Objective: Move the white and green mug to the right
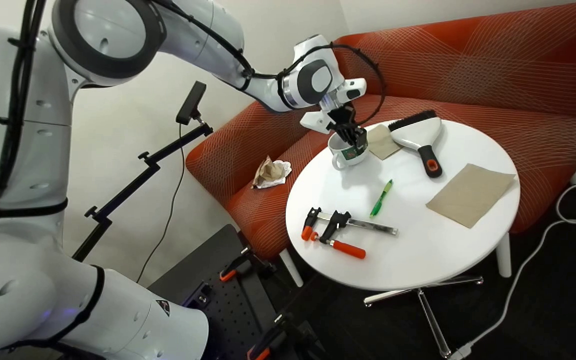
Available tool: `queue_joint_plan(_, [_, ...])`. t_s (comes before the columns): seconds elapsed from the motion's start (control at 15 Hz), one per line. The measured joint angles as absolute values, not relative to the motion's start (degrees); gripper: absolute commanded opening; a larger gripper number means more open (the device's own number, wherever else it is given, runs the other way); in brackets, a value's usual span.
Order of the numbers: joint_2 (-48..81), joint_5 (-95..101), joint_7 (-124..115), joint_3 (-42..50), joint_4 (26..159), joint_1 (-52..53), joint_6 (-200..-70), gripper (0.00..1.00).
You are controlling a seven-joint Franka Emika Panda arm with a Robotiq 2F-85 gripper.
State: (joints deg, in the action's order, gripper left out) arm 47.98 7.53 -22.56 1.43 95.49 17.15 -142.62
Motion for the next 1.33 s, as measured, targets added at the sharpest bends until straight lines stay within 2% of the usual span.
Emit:
queue_joint_plan(0.6, [46.4,7.5,-21.5,0.7,97.1,17.2,-142.4,0.03])
queue_joint_plan(1.33, [33.4,3.7,-21.4,-1.6,121.0,16.0,-148.1,0.03])
